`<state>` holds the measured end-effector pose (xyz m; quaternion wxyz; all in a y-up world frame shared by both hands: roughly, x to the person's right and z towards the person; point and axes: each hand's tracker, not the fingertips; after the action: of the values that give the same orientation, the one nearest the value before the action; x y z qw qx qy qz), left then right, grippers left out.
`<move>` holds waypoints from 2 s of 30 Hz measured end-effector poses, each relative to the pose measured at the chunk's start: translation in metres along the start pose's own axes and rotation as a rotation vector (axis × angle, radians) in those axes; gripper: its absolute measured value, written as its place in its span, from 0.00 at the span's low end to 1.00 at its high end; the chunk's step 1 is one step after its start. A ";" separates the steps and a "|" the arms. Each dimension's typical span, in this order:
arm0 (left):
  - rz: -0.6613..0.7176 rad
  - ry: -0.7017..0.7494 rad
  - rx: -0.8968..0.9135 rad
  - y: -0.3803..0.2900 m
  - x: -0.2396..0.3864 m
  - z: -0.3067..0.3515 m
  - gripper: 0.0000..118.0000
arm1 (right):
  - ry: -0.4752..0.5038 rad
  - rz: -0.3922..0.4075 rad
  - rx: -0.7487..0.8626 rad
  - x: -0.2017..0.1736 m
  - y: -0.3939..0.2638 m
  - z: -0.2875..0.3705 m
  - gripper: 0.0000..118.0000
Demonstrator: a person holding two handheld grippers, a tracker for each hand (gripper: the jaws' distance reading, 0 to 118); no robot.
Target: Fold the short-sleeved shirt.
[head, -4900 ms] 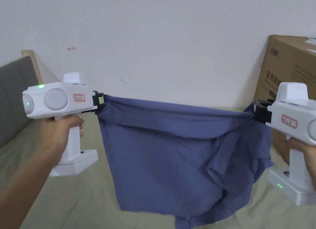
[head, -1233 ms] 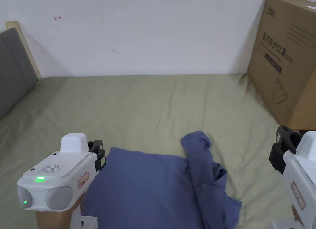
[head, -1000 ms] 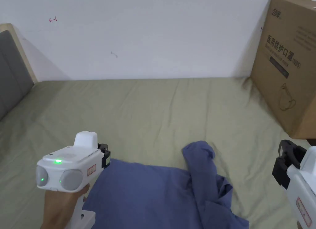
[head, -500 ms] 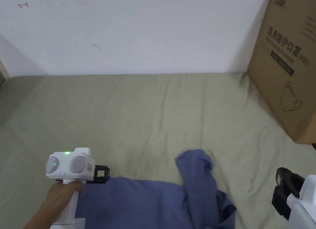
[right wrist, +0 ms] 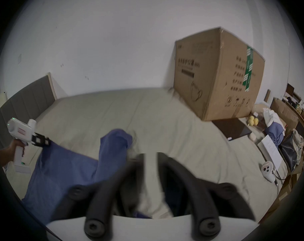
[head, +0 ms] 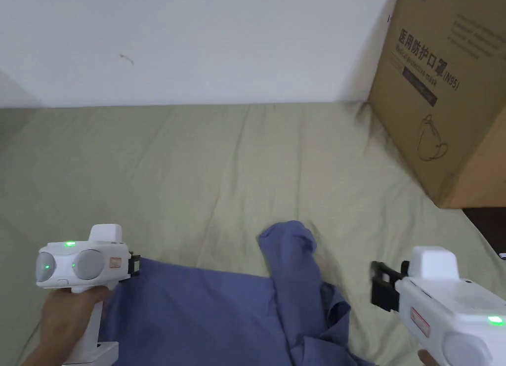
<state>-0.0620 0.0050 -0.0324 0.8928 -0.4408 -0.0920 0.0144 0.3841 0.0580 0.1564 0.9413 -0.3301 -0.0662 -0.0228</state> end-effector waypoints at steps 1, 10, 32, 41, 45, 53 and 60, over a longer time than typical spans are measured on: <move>-0.005 -0.007 -0.001 0.002 -0.010 -0.006 0.00 | 0.023 -0.001 -0.040 0.001 0.001 -0.011 0.63; -0.023 -0.062 0.062 0.000 -0.010 0.038 0.00 | 0.034 -0.004 -0.375 -0.013 -0.022 -0.110 0.76; 0.108 -0.023 0.259 -0.005 -0.036 0.138 0.00 | 0.017 0.065 0.098 0.019 0.052 0.031 0.01; 0.169 0.018 0.501 0.075 -0.072 0.248 0.00 | 0.055 0.015 0.422 0.035 0.162 0.137 0.01; 0.161 0.038 0.588 0.114 -0.085 0.285 0.00 | 0.053 0.034 0.519 0.038 0.212 0.166 0.01; 0.158 0.055 0.721 0.189 -0.073 0.341 0.00 | 0.077 0.033 0.636 0.043 0.295 0.181 0.01; 0.134 0.112 0.787 0.252 -0.073 0.331 0.00 | 0.053 0.053 0.713 0.037 0.339 0.153 0.01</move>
<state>-0.1787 0.4108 -0.0463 0.9941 -0.0706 -0.0016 0.0827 0.4332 0.4179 0.0700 0.9990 0.0181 -0.0370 0.0175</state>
